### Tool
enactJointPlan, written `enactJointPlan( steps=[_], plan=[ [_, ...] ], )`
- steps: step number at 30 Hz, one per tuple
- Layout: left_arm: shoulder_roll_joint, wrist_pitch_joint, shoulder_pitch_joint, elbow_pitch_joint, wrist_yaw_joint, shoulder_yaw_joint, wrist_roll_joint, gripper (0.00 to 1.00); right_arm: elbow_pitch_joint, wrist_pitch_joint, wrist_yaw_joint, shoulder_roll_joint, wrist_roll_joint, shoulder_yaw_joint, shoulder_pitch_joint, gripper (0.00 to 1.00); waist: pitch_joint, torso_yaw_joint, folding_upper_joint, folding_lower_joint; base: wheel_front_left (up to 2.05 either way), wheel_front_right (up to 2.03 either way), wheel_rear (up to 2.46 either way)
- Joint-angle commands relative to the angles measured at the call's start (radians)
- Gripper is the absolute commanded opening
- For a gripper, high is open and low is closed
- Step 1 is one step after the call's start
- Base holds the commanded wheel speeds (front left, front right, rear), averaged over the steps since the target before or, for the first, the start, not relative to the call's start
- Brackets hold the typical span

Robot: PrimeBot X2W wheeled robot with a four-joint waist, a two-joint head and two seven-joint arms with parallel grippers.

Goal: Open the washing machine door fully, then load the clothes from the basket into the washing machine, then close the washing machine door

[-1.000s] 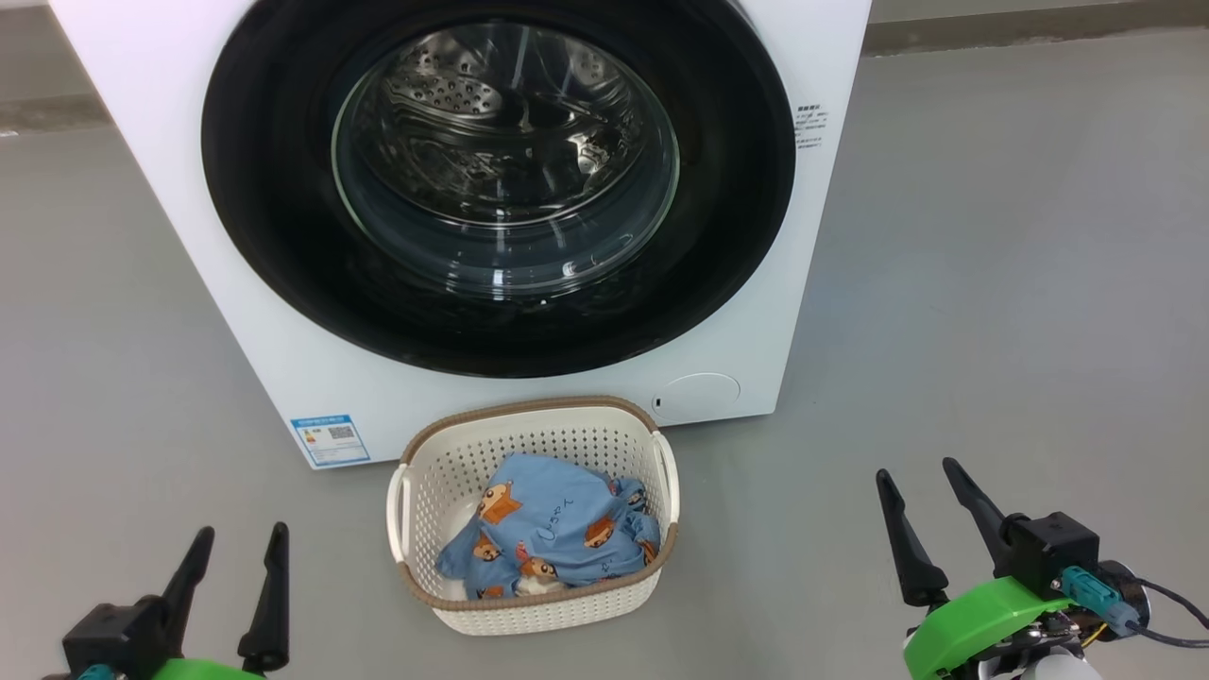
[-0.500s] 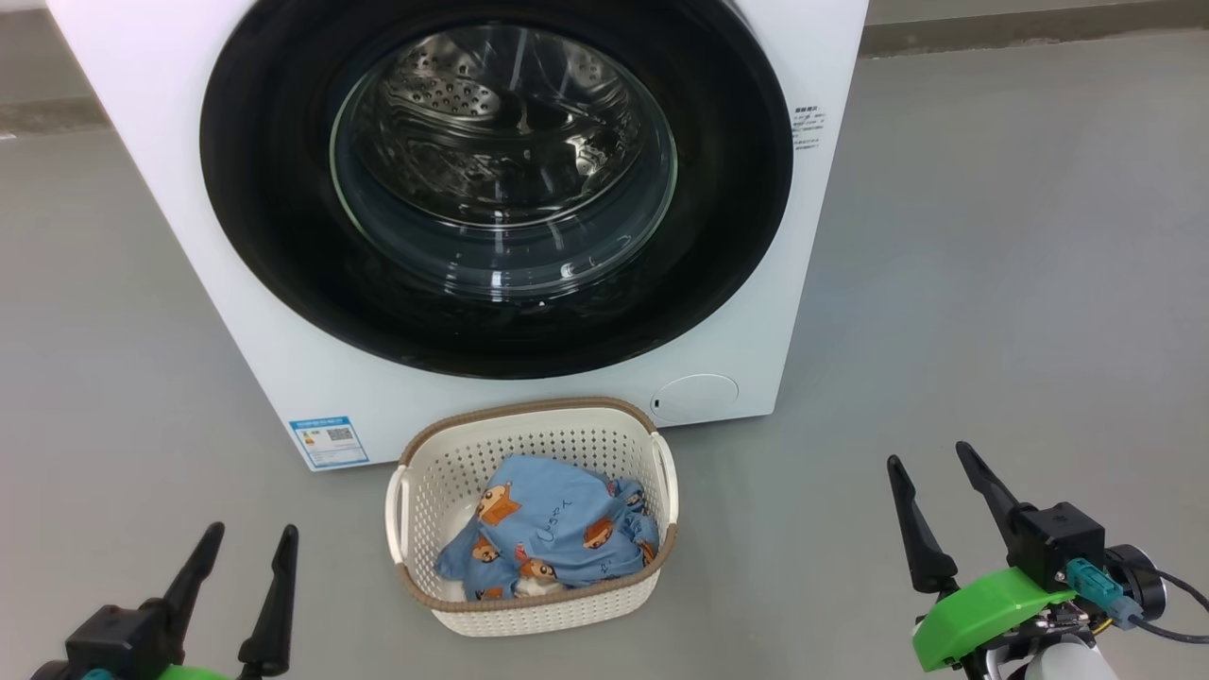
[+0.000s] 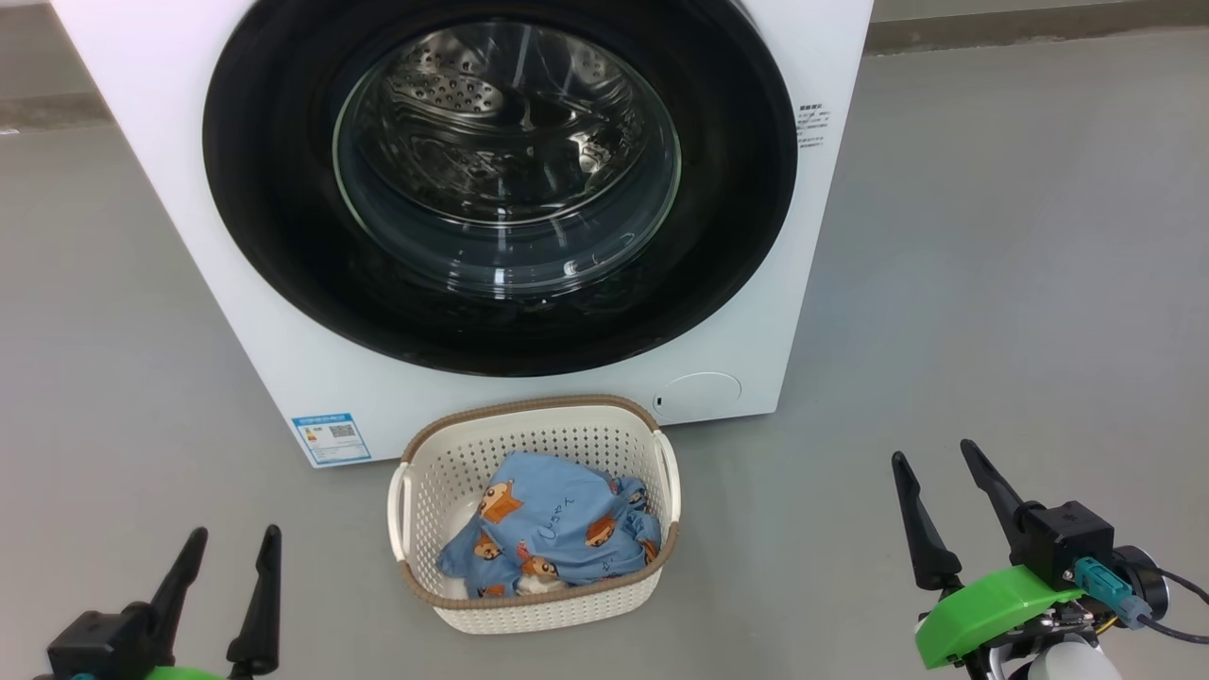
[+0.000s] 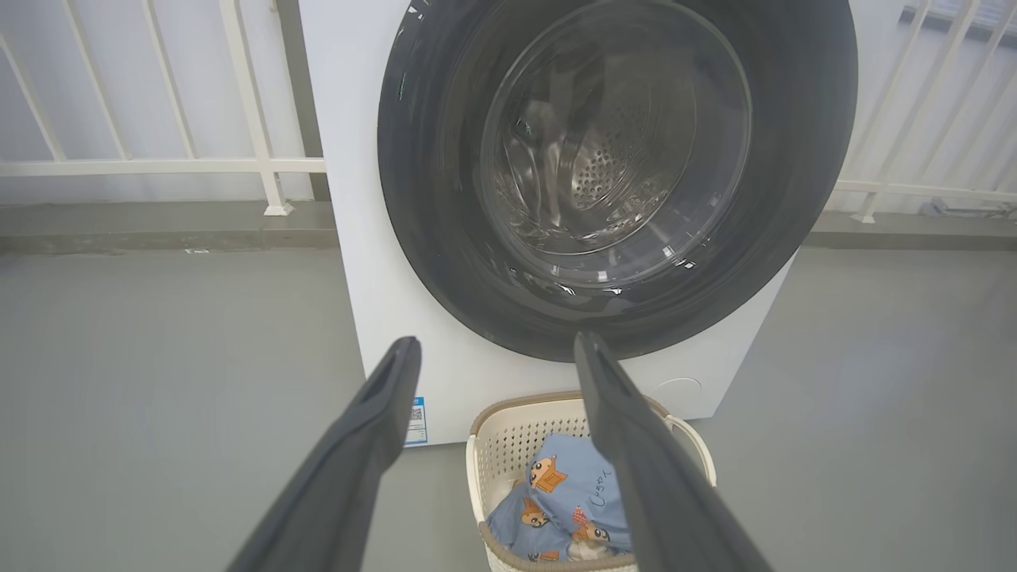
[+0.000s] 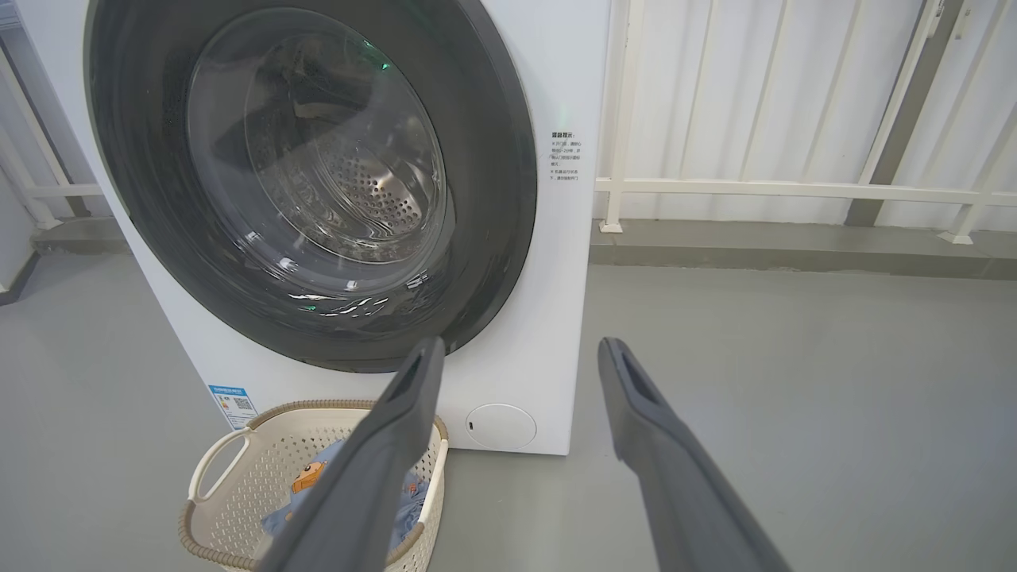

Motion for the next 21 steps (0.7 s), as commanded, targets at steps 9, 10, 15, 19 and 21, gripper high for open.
enactJointPlan(
  steps=[9, 10, 15, 19, 21],
  plan=[
    [0.01, -0.01, -0.033, -0.02, -0.002, 0.044, -0.021, 1.0, -0.031, -0.012, -0.001, 0.001, 0.009, 0.023, -0.04, 1.0, 0.0, 0.0, 0.0, 0.0, 0.0, 0.0, 0.0],
    [0.011, -0.01, -0.034, -0.017, -0.002, 0.042, -0.024, 1.0, -0.032, -0.012, -0.001, 0.001, 0.01, 0.024, -0.039, 1.0, 0.0, 0.0, 0.0, 0.0, 0.0, 0.0, 0.0],
    [0.019, -0.01, -0.041, -0.006, -0.002, 0.035, -0.035, 1.0, -0.034, -0.012, -0.001, 0.001, 0.012, 0.023, -0.038, 1.0, 0.001, 0.002, 0.0, 0.0, 0.0, 0.0, 0.0],
    [0.026, -0.01, -0.042, -0.001, -0.002, 0.033, -0.037, 1.0, -0.034, -0.012, -0.001, 0.001, 0.012, 0.024, -0.037, 1.0, 0.0, 0.002, 0.0, 0.0, 0.0, 0.0, 0.0],
    [0.026, -0.01, -0.042, 0.001, -0.002, 0.029, -0.035, 1.0, -0.035, -0.012, -0.001, 0.001, 0.012, 0.024, -0.036, 1.0, -0.001, 0.003, 0.0, 0.0, 0.0, 0.0, 0.0]
  ],
)
